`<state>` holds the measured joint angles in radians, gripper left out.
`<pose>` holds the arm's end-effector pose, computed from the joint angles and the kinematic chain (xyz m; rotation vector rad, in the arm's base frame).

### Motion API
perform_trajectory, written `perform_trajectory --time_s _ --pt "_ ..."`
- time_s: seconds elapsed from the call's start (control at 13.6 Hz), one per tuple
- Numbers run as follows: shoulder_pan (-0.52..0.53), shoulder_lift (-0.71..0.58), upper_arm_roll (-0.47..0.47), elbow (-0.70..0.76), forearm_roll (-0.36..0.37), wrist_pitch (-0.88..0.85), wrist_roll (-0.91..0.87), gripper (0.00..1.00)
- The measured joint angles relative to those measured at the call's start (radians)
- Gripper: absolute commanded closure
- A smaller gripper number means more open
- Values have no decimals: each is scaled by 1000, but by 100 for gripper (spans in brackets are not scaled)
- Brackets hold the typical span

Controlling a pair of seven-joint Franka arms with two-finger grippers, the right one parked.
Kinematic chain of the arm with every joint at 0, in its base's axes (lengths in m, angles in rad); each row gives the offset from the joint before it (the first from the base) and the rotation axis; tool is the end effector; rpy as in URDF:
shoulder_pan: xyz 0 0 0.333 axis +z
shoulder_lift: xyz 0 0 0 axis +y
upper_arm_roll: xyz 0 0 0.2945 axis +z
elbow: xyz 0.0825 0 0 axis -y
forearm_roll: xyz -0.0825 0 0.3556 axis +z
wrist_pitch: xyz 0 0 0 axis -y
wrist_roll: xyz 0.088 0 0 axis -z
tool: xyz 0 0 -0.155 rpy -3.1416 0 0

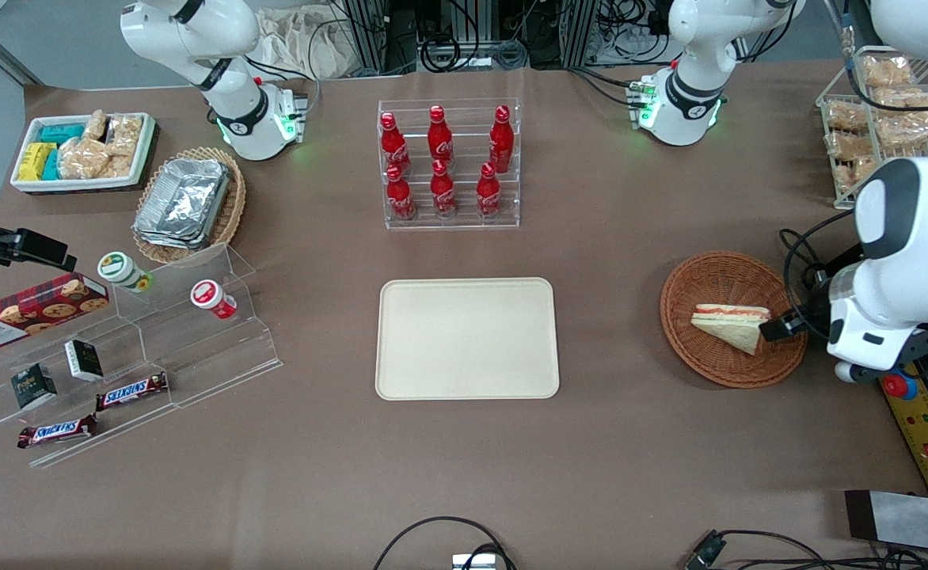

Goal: Place sandwich from basket to tray
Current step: 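Lower the open left gripper over the wrapped sandwich in the wicker basket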

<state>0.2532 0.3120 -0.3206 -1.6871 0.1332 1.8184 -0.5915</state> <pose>0.5858 -0.0117 0.3551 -2.9638 -0.7367 0.2225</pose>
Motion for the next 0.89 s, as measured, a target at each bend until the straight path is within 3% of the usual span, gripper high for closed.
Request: perform_trajectory --time_s 0.3,0.89 --pt "38 3 34 -152 0 190 -90 0" --pt "63 11 39 -300 0 357 -148 0"
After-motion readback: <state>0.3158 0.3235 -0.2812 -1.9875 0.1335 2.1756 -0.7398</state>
